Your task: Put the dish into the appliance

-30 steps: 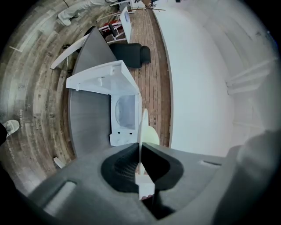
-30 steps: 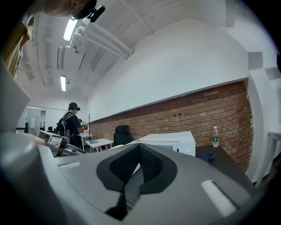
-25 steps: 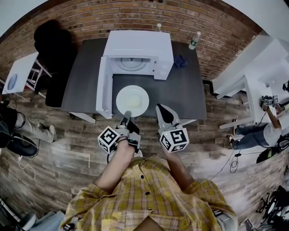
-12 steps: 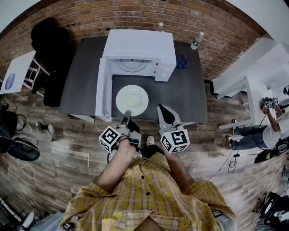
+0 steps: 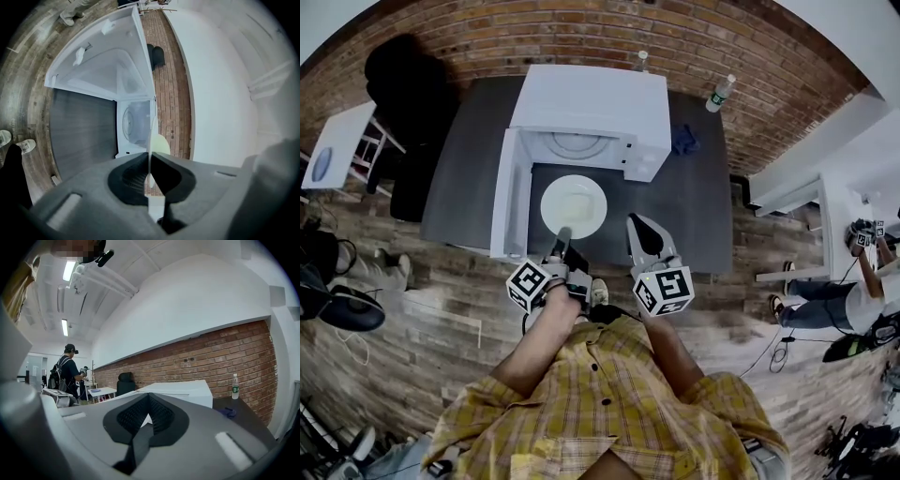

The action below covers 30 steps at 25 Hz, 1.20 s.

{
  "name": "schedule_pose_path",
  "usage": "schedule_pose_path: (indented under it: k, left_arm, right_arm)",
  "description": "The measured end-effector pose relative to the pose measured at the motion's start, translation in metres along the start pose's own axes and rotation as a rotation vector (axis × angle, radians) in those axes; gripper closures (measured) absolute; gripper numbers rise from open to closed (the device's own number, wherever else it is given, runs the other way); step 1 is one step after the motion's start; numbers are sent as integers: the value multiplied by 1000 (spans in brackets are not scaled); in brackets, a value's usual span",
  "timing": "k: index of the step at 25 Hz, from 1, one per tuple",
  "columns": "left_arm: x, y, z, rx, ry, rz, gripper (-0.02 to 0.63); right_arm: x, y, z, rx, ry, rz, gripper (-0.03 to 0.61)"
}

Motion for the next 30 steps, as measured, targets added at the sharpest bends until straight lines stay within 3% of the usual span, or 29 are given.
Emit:
schedule_pose_path:
  k: [4, 21, 30]
  left_arm:
    - [19, -8, -4, -29, 23, 7, 603]
    - [103, -50, -26, -22, 82, -57, 603]
    - [145, -69, -41, -46, 138, -34, 603]
  right_arm:
    - [16, 12, 7, 6, -7, -15, 574]
    - [60, 52, 35, 36, -33, -56, 574]
    - [81, 65, 46, 33, -54, -78, 574]
Point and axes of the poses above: the fingertips, and each gripper's own axes: x forward along the fingers, y to its right, z out of its underside, the point moved 3 cm from there along -x, backward along the fingers, and after that the axes turned 7 degrees about -x, right-handed, at the moved point
